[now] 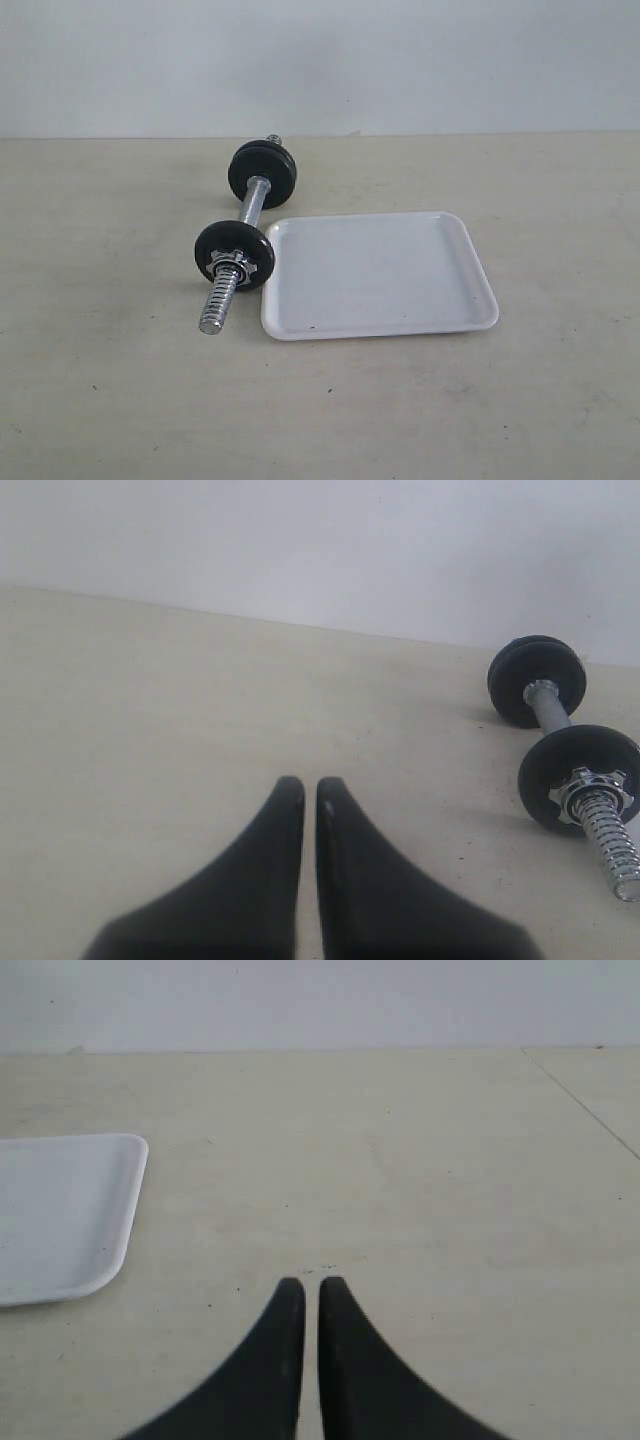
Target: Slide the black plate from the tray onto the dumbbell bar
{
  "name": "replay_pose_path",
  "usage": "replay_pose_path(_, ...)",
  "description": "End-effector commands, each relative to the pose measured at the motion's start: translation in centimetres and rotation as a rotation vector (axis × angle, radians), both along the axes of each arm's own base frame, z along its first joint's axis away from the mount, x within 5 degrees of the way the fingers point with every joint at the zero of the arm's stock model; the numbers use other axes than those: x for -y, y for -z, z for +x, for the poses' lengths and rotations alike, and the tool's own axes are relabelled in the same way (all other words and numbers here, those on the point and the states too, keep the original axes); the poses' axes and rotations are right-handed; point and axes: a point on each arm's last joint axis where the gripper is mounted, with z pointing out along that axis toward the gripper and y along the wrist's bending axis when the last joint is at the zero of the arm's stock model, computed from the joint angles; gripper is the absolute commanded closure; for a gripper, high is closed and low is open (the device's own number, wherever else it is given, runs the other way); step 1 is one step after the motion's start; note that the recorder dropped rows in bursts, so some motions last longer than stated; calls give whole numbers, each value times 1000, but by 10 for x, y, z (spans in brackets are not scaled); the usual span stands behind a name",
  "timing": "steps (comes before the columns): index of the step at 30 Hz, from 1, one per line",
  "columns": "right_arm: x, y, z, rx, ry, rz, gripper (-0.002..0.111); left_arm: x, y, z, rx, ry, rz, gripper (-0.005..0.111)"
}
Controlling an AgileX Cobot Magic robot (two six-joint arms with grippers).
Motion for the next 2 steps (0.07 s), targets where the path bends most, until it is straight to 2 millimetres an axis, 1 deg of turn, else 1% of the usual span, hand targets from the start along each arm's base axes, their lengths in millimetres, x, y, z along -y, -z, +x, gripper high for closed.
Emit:
replay_pose_path(1, 0, -1, 0, 5, -4, -7, 104, 0, 0, 0, 5, -1, -3, 102)
replay_pose_path(2, 0, -1, 0, 5, -4, -7, 104, 0, 0, 0, 5, -1, -3, 102)
